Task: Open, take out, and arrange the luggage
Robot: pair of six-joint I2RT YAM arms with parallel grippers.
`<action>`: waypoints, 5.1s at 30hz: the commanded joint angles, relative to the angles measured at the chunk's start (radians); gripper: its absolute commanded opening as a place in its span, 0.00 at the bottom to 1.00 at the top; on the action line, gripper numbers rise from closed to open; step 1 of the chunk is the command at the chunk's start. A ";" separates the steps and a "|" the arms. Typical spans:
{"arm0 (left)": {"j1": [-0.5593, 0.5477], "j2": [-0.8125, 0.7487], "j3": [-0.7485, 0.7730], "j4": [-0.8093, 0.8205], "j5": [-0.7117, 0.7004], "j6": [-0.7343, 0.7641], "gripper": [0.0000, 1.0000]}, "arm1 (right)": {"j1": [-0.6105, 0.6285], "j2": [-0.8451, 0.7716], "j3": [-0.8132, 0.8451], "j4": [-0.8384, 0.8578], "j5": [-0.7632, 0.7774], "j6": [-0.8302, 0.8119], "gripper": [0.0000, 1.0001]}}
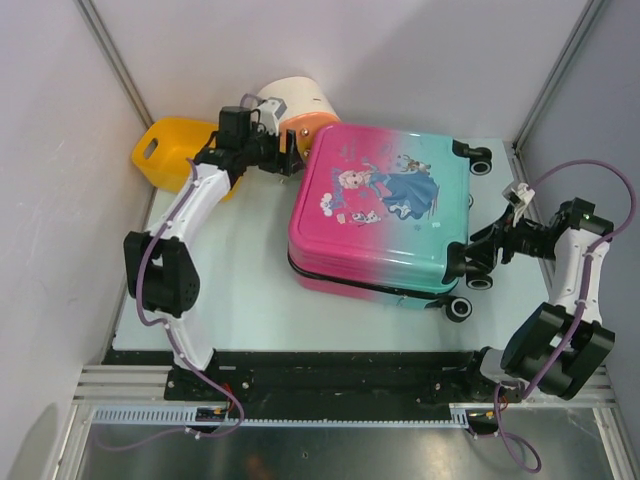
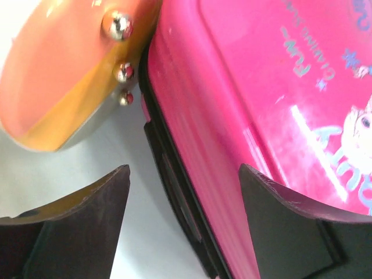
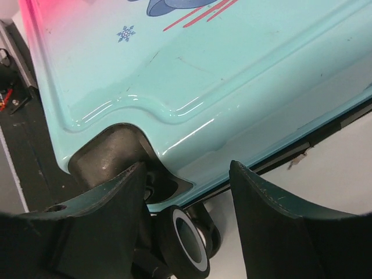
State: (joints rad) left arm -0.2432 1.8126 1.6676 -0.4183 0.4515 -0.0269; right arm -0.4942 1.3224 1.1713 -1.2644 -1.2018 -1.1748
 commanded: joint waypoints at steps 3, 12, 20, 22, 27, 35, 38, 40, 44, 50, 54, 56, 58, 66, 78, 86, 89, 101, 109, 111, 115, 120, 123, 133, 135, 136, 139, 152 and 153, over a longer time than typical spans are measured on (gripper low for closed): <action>-0.028 0.131 0.124 0.081 -0.043 -0.050 0.76 | 0.016 -0.003 -0.044 -0.251 0.025 -0.046 0.64; 0.107 0.270 0.313 0.122 -0.184 -0.127 0.74 | -0.007 -0.051 -0.044 -0.251 0.102 -0.103 0.65; 0.165 0.226 0.302 0.124 -0.249 -0.077 0.78 | -0.075 -0.087 -0.042 -0.251 0.142 -0.157 0.61; 0.176 0.194 0.294 0.125 -0.258 -0.056 0.78 | -0.076 -0.098 -0.041 -0.250 0.151 -0.183 0.60; 0.173 0.056 0.161 0.125 -0.025 0.007 0.78 | -0.078 -0.098 -0.042 -0.251 0.142 -0.226 0.59; -0.016 -0.069 -0.097 0.121 0.006 -0.010 0.73 | -0.151 -0.072 -0.041 -0.250 0.176 -0.299 0.58; -0.112 -0.024 -0.089 0.107 -0.005 -0.021 0.72 | -0.207 -0.057 -0.035 -0.250 0.189 -0.354 0.58; -0.137 0.005 -0.057 0.098 0.001 -0.025 0.72 | -0.239 -0.045 -0.029 -0.250 0.189 -0.378 0.58; -0.189 0.091 0.032 0.098 0.113 -0.077 0.71 | -0.265 -0.032 -0.018 -0.250 0.203 -0.425 0.58; -0.301 0.243 0.224 0.098 0.219 -0.102 0.65 | -0.270 -0.035 -0.018 -0.251 0.237 -0.439 0.57; -0.347 0.297 0.279 0.096 0.242 -0.119 0.63 | -0.276 -0.032 -0.018 -0.250 0.255 -0.441 0.57; -0.373 0.297 0.270 0.098 0.240 -0.114 0.63 | -0.277 -0.029 -0.019 -0.251 0.257 -0.439 0.57; -0.386 0.297 0.262 0.096 0.237 -0.108 0.63 | -0.277 -0.026 -0.024 -0.250 0.254 -0.442 0.56; -0.271 0.295 0.293 0.096 0.153 -0.163 0.68 | -0.276 -0.025 -0.036 -0.250 0.243 -0.444 0.56; 0.083 0.289 0.211 0.098 0.005 -0.122 0.67 | -0.109 -0.015 -0.070 -0.250 0.197 -0.431 0.55; 0.182 0.200 0.229 0.098 0.065 -0.107 0.73 | 0.068 -0.032 -0.093 -0.253 0.131 -0.391 0.56; 0.173 0.078 0.135 0.098 0.144 -0.107 0.77 | 0.175 -0.043 -0.099 -0.228 0.084 -0.336 0.56; 0.174 -0.374 -0.396 0.098 0.228 -0.057 0.86 | 0.551 -0.236 -0.174 0.186 0.014 0.136 0.68; 0.122 -0.499 -0.442 0.099 0.352 0.031 0.86 | 0.504 -0.437 -0.223 0.289 0.127 0.262 0.70; 0.060 -0.529 -0.439 0.079 0.325 0.105 0.87 | 0.369 -0.450 -0.223 0.272 0.139 0.285 0.71; -0.073 -0.565 -0.448 0.046 0.227 0.197 0.88 | 0.137 -0.399 -0.223 0.171 0.183 0.184 0.67; -0.134 -0.556 -0.453 0.046 0.178 0.205 0.88 | -0.007 -0.243 -0.229 -0.033 0.128 -0.083 0.64; -0.145 -0.549 -0.456 0.046 0.171 0.182 0.87 | -0.012 -0.273 -0.294 0.085 0.108 -0.039 0.63; -0.169 -0.547 -0.465 0.049 0.128 0.150 0.87 | 0.276 -0.560 -0.671 0.819 0.321 0.481 0.65; -0.171 -0.549 -0.467 0.050 0.127 0.144 0.87 | 0.334 -0.580 -0.725 0.908 0.378 0.510 0.65; -0.171 -0.549 -0.467 0.050 0.128 0.139 0.87 | 0.351 -0.588 -0.739 0.939 0.402 0.555 0.65; -0.171 -0.550 -0.467 0.052 0.130 0.131 0.87 | 0.376 -0.578 -0.783 1.042 0.439 0.593 0.65; -0.218 -0.561 -0.473 0.053 0.148 0.162 0.86 | 0.439 -0.468 -0.825 1.327 0.475 0.708 0.52; -0.229 -0.559 -0.471 0.053 0.145 0.171 0.86 | 0.437 -0.476 -0.825 1.318 0.467 0.689 0.45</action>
State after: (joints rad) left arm -0.4335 1.2716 1.1893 -0.3824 0.5789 0.0822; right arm -0.0601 0.8497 0.3462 -0.0231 -0.7120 -0.4877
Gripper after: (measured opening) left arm 0.865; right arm 0.537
